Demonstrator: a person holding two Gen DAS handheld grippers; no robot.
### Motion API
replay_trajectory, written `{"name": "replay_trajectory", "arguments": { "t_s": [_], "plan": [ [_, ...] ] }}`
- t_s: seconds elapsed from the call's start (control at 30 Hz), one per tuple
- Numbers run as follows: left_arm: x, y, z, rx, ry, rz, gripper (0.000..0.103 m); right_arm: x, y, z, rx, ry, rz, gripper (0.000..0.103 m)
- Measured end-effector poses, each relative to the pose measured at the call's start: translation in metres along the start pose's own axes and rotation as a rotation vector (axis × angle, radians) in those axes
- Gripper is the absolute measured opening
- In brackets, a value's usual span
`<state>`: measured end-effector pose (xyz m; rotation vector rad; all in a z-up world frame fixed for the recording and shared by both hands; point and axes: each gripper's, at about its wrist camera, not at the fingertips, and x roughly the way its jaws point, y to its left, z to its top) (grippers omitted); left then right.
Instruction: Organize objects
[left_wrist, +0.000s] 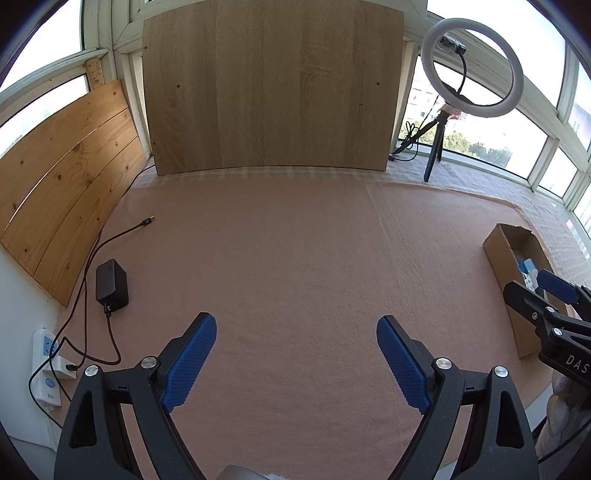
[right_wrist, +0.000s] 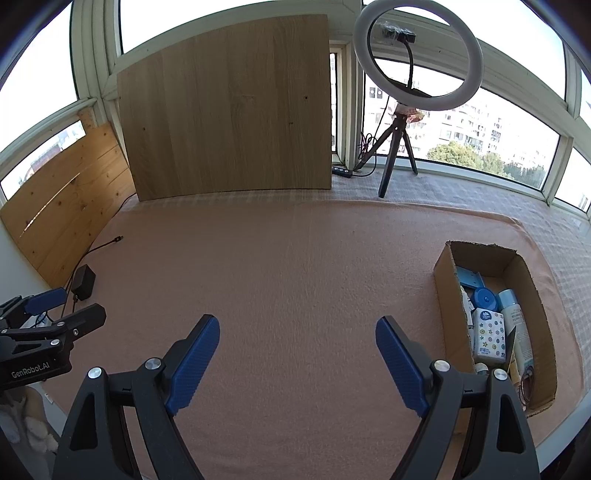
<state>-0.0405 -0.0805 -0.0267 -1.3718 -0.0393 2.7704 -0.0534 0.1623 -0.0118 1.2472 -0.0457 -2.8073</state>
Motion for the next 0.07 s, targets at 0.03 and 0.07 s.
{"name": "replay_trajectory", "arguments": {
  "t_s": [0.03, 0.07],
  "plan": [
    [0.0020, 0.0004, 0.0000, 0.001, 0.003, -0.001, 0.091, 0.0013, 0.0001, -0.0005, 0.000, 0.002, -0.001, 0.084],
    [0.0046, 0.0010, -0.0004, 0.000, 0.008, -0.003, 0.091, 0.0031, 0.0001, -0.0009, -0.001, 0.005, -0.002, 0.084]
  ]
}}
